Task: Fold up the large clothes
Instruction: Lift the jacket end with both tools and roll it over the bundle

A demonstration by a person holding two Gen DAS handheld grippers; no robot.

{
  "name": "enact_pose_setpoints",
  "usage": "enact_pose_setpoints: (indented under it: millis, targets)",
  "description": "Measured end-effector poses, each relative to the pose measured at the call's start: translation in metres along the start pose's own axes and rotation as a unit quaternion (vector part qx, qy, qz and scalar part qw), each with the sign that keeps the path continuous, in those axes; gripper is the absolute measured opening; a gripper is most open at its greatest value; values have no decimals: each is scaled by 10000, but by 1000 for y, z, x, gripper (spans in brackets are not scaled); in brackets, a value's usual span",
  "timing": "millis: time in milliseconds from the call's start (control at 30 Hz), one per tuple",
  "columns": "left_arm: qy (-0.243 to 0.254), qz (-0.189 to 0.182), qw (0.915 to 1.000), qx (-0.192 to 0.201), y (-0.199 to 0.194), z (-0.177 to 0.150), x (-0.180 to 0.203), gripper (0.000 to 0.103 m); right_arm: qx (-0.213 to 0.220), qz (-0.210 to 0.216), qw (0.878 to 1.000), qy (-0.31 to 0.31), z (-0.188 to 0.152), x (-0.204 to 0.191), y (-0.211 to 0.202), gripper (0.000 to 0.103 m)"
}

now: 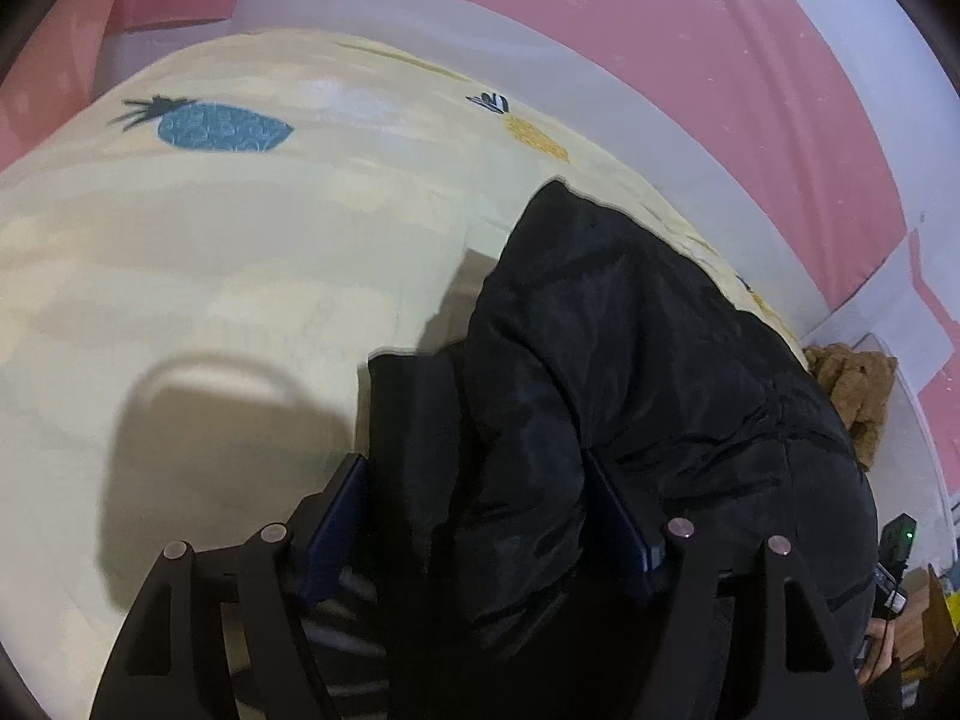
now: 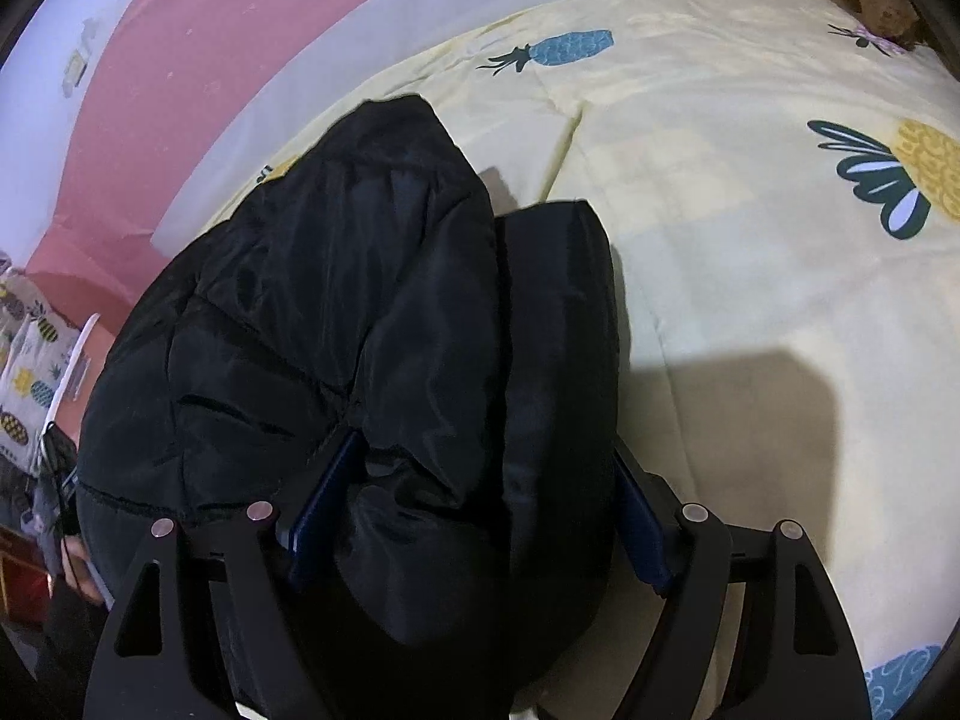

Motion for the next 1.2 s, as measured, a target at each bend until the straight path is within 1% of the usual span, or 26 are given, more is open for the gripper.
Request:
enact_pose_setpoints:
  millis: [100,233,333,433,467,500,533,567,600,633,700,733,800,867,967,1033,1200]
  targets:
    - [-21,-100,9999,-10,5,2,0,73,-90,33,9999,-38,9,-1,7,79]
    - [89,-20,9999,-69,19,13,4,75,-159,132,9998,-31,21,-4,22,79]
    - [49,-72,9999,-80,25,15,5,75,-172,224,9996,-15,28,-3,29,78]
    - [56,-98,9999,-59,28,16,4,75,-210,318,9993,-71,27,-5,30,71]
    - [75,-96,9999,-56,28,16,5,74,-226,415,9989,-30,28,-6,30,62]
    - [86,-136,9998,-75,29,16,6,71,-236,511,9984,-2,25,-9,29,58]
    - [82,-170,9998,-82,30,17,7,66,-254,587,9980,23,26,-11,30,51]
    - [89,-194,9997,-91,29,16,8,63,-269,608,9978,19,26,-13,29,48]
    - [134,-234,9996,-85,27,15,11,57,-272,603,9978,-15,26,-15,28,43]
    - [171,-256,9995,-75,25,13,12,53,-272,605,9978,-35,26,-17,26,40]
    - [199,-245,9995,-60,20,15,16,41,-226,560,9981,-78,29,-23,19,31]
    - [218,-207,9995,-53,18,16,18,34,-181,539,9983,-114,31,-26,14,30]
    - [326,-8,9994,67,3,22,25,28,-2,514,9983,-262,33,-37,-7,26]
    - [422,72,9987,269,-21,27,33,26,149,565,9975,-391,33,-46,-28,25]
    - [562,26,9973,479,-52,28,46,24,363,641,9958,-542,29,-58,-64,25]
    - [684,-43,9957,621,-79,22,55,24,489,697,9946,-587,20,-63,-84,25]
    - [782,-175,9938,776,-115,4,70,24,617,778,9934,-583,8,-60,-110,25]
Point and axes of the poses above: each gripper's, at about its wrist camera, not at the fingertips, and y roughly the way its jaws point, x to its right, z to its top, the point moved 8 cm from there along y, roughly the way its jaws point, and after that the axes turned 1 degree about z, right-handed, at the moved point
